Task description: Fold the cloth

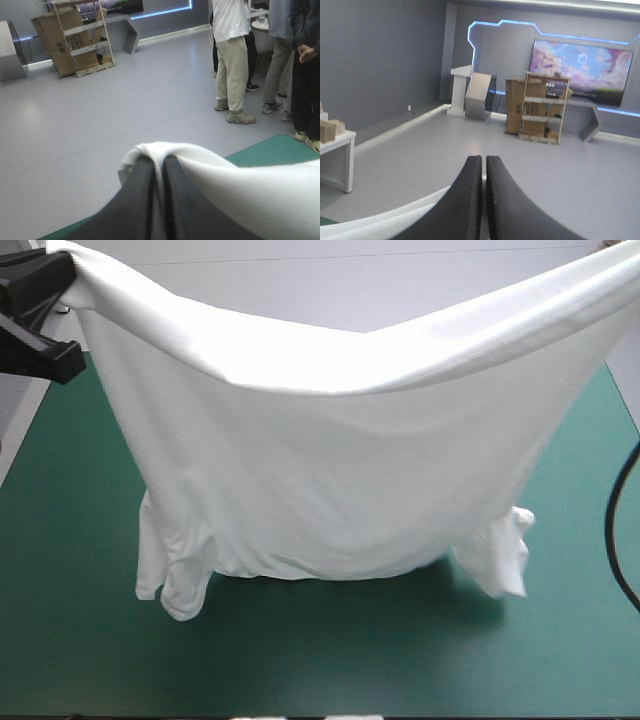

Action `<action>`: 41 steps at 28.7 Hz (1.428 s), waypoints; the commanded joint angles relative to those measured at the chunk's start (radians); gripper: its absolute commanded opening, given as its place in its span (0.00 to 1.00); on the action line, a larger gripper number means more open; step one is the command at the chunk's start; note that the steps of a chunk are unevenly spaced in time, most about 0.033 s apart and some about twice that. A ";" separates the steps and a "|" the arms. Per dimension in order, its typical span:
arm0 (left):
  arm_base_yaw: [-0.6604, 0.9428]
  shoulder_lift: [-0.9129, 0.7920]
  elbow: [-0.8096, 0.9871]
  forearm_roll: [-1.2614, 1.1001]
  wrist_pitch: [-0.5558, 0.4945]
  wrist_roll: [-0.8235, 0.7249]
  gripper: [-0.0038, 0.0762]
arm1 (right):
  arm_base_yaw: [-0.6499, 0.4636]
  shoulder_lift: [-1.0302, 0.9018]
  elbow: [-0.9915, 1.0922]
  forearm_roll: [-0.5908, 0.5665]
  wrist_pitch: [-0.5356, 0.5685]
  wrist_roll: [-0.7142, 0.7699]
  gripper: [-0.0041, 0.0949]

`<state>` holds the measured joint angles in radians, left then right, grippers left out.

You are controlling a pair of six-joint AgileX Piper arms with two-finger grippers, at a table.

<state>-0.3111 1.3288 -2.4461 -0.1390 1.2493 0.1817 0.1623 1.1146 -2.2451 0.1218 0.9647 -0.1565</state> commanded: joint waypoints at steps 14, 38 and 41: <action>-0.004 0.238 -0.042 0.177 -0.249 -0.031 0.07 | -0.002 0.306 -0.057 0.048 -0.318 -0.016 0.02; -0.002 0.418 -0.157 0.320 -0.096 0.019 0.07 | -0.002 0.611 -0.497 -0.138 0.218 0.005 0.02; -0.002 0.458 -0.073 0.320 -0.041 0.019 0.07 | -0.002 0.632 -0.371 -0.153 0.216 0.068 0.02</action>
<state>-0.3111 1.7881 -2.5665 0.1678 1.2150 0.1982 0.1629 1.7513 -2.6899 0.0000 1.2000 -0.1263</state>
